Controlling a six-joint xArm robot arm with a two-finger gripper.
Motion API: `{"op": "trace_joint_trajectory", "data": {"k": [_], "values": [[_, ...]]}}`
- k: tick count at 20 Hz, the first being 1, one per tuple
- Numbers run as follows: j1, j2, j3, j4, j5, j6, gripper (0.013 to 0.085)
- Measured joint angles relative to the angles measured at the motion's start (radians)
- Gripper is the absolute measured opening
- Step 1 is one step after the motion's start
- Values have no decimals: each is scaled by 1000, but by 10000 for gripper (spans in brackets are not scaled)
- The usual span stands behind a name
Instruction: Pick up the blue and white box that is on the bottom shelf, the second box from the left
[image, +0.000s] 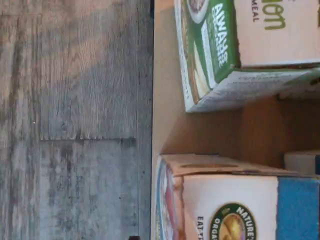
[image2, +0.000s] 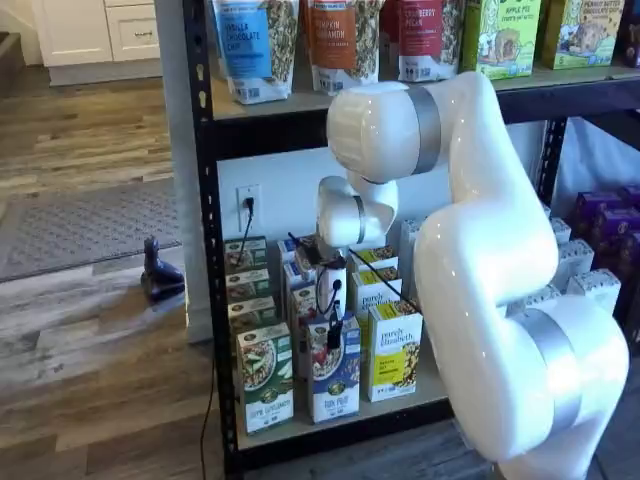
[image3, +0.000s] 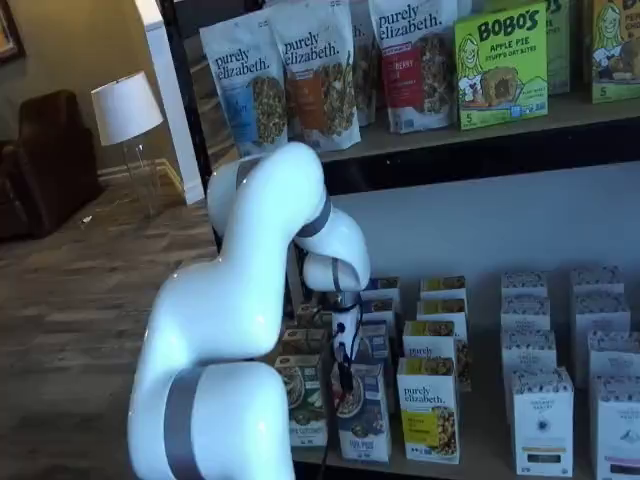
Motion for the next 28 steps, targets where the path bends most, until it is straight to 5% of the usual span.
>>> {"op": "trace_joint_trajectory", "data": {"k": [15,26,28], "values": [[3,50,-42,-79,25,68,850],[2,62,-35,-72,12,62,850],[2,59,-29,-69,9,59,770]]}}
